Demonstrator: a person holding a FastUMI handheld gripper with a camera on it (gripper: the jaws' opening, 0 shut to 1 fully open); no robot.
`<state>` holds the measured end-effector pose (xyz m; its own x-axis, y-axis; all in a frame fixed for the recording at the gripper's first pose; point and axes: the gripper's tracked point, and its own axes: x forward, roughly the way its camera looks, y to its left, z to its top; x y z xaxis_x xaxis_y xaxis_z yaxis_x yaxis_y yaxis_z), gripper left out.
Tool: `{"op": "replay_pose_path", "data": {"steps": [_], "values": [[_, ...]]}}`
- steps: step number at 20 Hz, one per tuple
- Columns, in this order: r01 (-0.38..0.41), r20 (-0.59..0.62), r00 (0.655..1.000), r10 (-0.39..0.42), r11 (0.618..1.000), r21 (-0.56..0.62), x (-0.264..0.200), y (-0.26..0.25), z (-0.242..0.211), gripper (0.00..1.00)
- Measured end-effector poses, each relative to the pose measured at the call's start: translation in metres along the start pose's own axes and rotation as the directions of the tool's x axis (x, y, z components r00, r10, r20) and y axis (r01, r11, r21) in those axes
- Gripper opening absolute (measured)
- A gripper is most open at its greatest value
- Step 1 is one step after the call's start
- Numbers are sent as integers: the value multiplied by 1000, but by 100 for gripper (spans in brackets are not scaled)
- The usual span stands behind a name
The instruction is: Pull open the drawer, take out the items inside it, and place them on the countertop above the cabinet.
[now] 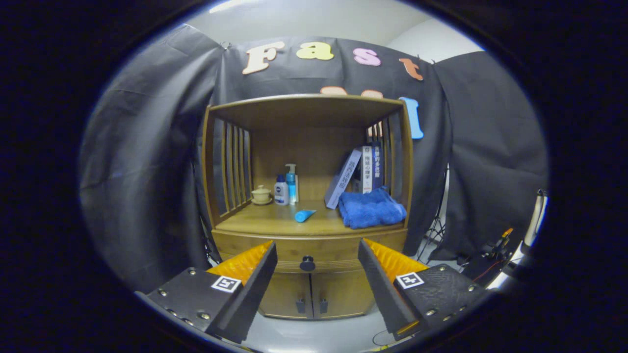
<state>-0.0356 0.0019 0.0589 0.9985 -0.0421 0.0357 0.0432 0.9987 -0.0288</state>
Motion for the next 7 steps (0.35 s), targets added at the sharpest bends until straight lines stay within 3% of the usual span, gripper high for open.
{"op": "replay_pose_path", "data": {"steps": [3,7], "values": [[-77,20,997,76,996,44,-15,16,15,99],[-53,35,998,53,999,-11,-23,1,21,99]]}}
